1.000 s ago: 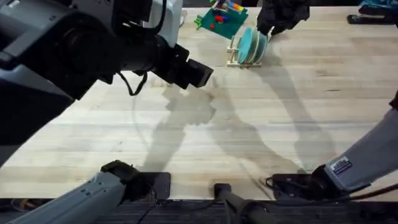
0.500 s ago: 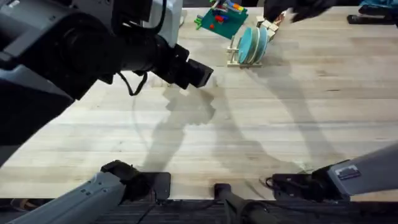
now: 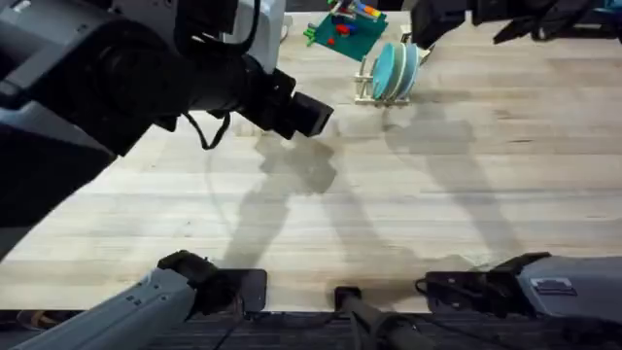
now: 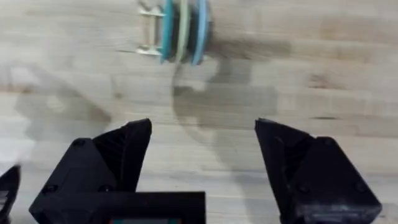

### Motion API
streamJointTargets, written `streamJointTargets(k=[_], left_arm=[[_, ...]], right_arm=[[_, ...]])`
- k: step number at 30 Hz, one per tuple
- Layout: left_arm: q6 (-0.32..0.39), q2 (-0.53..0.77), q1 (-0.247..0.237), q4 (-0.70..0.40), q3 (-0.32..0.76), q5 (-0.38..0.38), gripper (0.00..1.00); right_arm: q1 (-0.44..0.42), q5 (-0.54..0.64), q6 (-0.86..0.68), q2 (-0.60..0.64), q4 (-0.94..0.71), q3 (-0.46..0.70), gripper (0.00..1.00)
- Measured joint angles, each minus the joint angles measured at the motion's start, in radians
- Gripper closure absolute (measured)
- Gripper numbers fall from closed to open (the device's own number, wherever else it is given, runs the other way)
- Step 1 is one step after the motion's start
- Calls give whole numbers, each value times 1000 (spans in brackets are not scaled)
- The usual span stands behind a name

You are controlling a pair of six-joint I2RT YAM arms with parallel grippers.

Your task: Pick up the plates from the table one by one and place each into a slot on the dish rack.

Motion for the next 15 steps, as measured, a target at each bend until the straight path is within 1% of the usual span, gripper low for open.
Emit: streamJointTargets(k=[2, 6, 10, 11, 15], left_arm=[[0, 0, 0, 0, 0, 0, 7], [0, 0, 0, 0, 0, 0, 7], [0, 0, 0, 0, 0, 0, 8], [0, 0, 0, 0, 0, 0, 8], [0, 0, 0, 0, 0, 0, 8]], right_arm=[[32, 0, 5, -38, 15, -40, 6], [76, 0, 35, -153, 71, -195, 6], [98, 0, 56, -283, 140, -394, 6], [116, 0, 60, -366, 170, -502, 6], [121, 0, 63, -438, 176, -565, 5]])
